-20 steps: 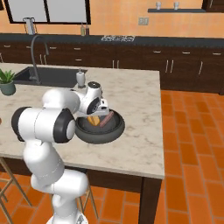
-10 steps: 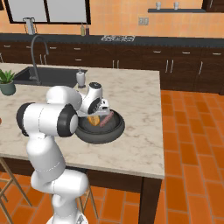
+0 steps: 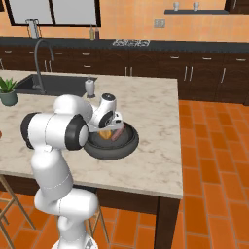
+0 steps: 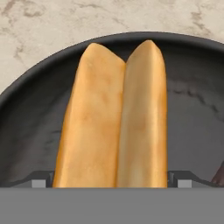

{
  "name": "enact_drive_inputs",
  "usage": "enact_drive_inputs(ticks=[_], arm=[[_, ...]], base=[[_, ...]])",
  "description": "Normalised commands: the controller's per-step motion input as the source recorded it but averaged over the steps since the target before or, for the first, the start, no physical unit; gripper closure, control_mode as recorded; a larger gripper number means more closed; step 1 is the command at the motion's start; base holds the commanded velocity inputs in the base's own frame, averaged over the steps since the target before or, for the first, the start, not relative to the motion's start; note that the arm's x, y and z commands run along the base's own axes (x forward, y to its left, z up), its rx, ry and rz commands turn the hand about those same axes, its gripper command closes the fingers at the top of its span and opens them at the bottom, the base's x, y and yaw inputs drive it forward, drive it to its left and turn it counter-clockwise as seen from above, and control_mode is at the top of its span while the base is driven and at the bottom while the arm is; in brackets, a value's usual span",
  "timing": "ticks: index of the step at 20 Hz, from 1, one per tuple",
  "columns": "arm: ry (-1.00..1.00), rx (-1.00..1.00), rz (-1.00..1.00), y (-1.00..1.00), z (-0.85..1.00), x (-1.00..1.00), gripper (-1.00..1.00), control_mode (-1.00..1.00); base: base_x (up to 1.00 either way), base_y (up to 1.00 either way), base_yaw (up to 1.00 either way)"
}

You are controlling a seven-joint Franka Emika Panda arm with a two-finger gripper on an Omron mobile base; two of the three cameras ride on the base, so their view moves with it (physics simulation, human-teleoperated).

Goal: Place one bun and one sausage from the bowl on each plate.

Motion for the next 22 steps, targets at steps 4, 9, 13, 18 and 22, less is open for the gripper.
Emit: enact_drive_inputs(ticks=[4,9,13,18,22], arm=[[0.0,0.0,0.0,0.0,0.0,0.0,-1.0,-1.0],[0.0,0.0,0.0,0.0,0.0,0.0,1.0,-1.0],[0.0,0.0,0.0,0.0,0.0,0.0,1.0,-1.0],[-0.01,0.0,-0.06,-0.02,0.54,-0.35,1.0,-1.0],[0.02,0.0,-0.2,0.0,0.91,-0.82,1.0,-1.0]], base=[[0.0,0.0,0.0],[0.0,0.0,0.0],[0.0,0.0,0.0],[0.0,0.0,0.0],[0.0,0.0,0.0]])
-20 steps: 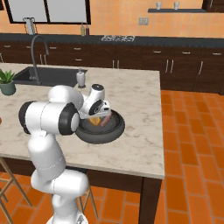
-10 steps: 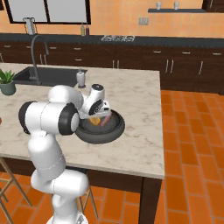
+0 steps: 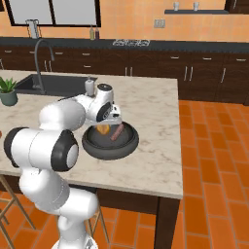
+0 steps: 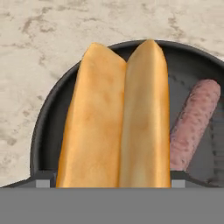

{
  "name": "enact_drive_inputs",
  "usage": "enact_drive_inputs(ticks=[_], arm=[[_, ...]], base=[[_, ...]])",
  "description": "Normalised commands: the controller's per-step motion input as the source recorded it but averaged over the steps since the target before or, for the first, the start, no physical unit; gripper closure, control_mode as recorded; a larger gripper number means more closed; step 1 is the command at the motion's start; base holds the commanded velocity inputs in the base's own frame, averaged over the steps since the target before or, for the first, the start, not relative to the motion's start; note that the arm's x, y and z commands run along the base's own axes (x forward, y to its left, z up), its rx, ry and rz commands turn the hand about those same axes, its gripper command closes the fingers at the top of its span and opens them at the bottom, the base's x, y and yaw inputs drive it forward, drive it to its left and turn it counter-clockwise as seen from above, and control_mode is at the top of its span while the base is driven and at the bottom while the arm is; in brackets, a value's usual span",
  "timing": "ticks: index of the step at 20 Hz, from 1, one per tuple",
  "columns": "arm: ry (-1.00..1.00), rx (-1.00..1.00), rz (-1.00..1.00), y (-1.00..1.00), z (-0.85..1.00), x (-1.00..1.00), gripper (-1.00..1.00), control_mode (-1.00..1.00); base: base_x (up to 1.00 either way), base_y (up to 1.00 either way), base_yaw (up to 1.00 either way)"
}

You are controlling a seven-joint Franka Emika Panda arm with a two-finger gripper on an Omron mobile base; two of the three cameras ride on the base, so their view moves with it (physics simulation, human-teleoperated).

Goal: Place one bun and one sausage from the bowl on each plate.

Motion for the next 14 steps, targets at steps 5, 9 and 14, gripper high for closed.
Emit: enact_drive_inputs(ticks=[5,9,14], arm=[[0.1,0.0,-0.33,0.0,0.7,-0.92,1.0,-1.0],[0.09,0.0,-0.25,0.0,0.81,-0.56,1.0,-1.0],[0.02,0.01,-0.11,0.0,0.41,-0.8,1.0,-1.0]], base=[[0.0,0.0,0.0],[0.0,0.0,0.0],[0.0,0.0,0.0]])
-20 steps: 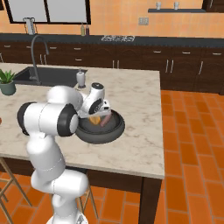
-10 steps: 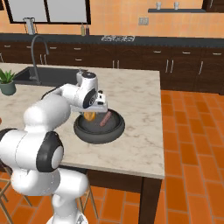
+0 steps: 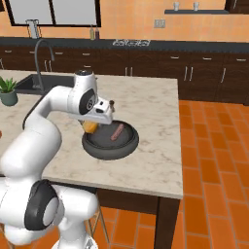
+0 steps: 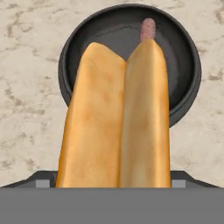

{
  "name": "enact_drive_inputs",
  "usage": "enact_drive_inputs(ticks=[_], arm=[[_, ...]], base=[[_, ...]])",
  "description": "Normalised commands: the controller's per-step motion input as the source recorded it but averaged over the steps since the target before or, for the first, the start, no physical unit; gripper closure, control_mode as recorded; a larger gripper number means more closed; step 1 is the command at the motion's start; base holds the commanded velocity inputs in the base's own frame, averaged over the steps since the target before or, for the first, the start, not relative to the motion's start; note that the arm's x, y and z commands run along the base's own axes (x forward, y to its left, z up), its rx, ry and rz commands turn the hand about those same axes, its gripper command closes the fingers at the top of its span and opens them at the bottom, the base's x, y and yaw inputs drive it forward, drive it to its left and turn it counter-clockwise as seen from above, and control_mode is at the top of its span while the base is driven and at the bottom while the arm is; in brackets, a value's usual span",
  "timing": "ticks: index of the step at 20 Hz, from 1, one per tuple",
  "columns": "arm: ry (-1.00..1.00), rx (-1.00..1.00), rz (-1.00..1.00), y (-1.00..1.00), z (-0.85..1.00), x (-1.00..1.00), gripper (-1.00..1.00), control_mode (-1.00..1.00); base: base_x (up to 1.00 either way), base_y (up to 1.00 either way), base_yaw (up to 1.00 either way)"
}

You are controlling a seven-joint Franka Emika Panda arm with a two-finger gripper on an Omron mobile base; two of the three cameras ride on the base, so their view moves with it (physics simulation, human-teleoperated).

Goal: Place one bun and one sausage from the bowl on each plate.

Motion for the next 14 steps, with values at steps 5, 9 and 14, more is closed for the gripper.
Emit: enact_drive_inputs(ticks=[5,9,14], arm=[[0.0,0.0,0.01,0.1,0.29,-0.88,1.0,-1.0],[0.0,0.0,0.05,0.09,0.39,-0.75,1.0,-1.0],[0.0,0.0,0.02,0.14,0.36,-0.31,1.0,-1.0]], base=[[0.0,0.0,0.0],[0.0,0.0,0.0],[0.0,0.0,0.0]])
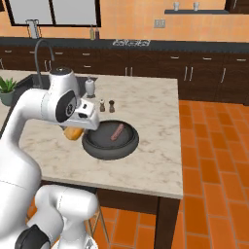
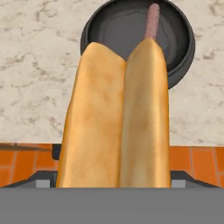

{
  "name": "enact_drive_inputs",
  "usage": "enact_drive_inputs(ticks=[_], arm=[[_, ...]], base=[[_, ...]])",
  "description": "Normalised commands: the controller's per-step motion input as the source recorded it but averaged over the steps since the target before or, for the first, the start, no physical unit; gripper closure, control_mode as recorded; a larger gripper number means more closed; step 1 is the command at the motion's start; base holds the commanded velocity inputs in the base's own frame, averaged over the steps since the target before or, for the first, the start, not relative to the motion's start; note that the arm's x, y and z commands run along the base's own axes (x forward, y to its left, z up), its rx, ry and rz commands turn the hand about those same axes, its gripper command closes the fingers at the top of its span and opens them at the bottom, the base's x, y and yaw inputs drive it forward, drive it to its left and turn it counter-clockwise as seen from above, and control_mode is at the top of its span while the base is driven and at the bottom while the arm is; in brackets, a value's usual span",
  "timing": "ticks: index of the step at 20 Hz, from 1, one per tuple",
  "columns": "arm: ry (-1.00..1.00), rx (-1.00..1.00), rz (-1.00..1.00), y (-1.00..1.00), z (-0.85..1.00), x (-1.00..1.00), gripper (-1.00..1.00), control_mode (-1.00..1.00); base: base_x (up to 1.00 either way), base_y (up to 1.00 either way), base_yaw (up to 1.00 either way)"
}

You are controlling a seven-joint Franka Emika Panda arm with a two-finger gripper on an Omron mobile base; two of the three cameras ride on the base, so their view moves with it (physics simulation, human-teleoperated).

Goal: Place one bun and one sausage from the bowl on each plate.

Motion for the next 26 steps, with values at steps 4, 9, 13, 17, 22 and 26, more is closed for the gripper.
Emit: enact_drive_inputs(ticks=[4,9,13,17,22,26], arm=[[0.0,0.0,0.0,0.03,0.06,-0.01,1.0,1.0],[0.0,0.0,0.0,0.0,0.0,0.0,1.0,1.0],[0.0,0.0,0.0,0.0,0.0,0.0,1.0,1.0],[0.0,0.0,0.0,0.0,0.0,0.0,1.0,1.0],[0.0,0.0,0.0,0.0,0.0,0.0,1.0,1.0],[0.0,0.0,0.0,0.0,0.0,0.0,1.0,1.0]], base=[[-0.33,0.19,0.0],[-0.71,0.88,0.0],[-0.08,1.0,0.0],[0.0,1.0,0.0],[0.0,1.0,0.0],[0.02,1.0,0.0]])
